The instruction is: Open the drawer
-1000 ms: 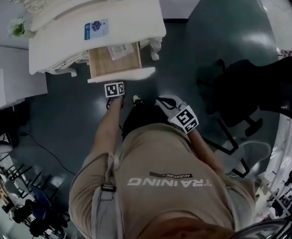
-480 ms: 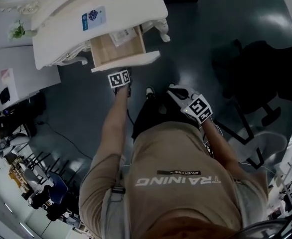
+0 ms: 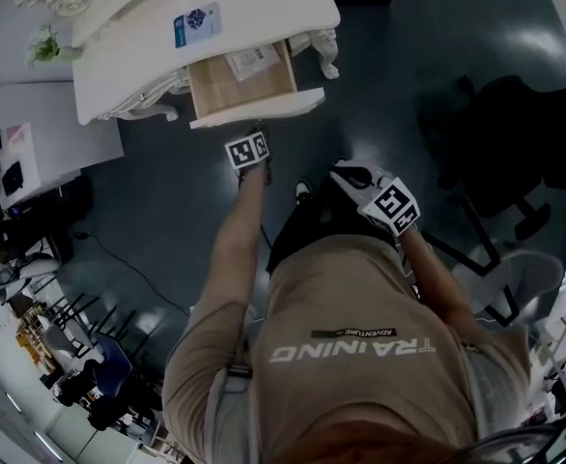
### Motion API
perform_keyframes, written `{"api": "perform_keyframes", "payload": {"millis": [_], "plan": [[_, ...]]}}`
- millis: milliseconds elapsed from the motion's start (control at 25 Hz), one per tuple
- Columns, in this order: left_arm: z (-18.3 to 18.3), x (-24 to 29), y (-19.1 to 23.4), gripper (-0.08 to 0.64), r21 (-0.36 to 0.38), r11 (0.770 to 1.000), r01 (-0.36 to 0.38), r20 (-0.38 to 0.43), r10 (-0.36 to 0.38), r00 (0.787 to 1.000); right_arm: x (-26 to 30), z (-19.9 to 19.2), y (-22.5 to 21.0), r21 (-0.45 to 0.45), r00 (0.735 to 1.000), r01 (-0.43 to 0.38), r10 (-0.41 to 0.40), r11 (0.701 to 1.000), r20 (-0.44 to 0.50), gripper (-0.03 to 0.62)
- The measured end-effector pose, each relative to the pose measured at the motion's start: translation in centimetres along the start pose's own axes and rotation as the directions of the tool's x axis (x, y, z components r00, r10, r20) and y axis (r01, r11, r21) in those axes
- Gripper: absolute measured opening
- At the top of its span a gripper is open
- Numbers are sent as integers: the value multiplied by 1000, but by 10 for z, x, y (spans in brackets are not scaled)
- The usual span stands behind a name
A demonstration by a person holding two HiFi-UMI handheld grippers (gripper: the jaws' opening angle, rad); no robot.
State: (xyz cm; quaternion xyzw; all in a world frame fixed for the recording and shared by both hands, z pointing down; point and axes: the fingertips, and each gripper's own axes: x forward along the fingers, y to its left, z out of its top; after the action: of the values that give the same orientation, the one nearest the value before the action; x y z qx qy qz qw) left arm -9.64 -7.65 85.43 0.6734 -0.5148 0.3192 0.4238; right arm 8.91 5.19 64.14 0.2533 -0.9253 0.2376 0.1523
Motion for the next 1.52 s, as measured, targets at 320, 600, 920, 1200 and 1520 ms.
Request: {"api": "perform_keyframes", "payload": {"millis": [320,600,920,1200,1520], "plan": [[-54,-73,-12,14,106,969,223,67,-230,971,21,23,61,-64,998,59,-58,996,15,3],[-46,-173,-38,8,361,881,308,226,-402,887,26,41,92,-77,977,212,-208,974,57,3],[-6,-272,-60,8,545,799,252,379,-503,776,35,65,113,-60,936,340,-331,939,120,3],[28,-336,-62,8,481,837,261,521,-512,684,18,126,122,-129,878,441,-397,888,268,3],[74,-406,-73,8,526,850,37,654,-431,622,-9,170,124,-154,870,405,-328,901,368,3]]}}
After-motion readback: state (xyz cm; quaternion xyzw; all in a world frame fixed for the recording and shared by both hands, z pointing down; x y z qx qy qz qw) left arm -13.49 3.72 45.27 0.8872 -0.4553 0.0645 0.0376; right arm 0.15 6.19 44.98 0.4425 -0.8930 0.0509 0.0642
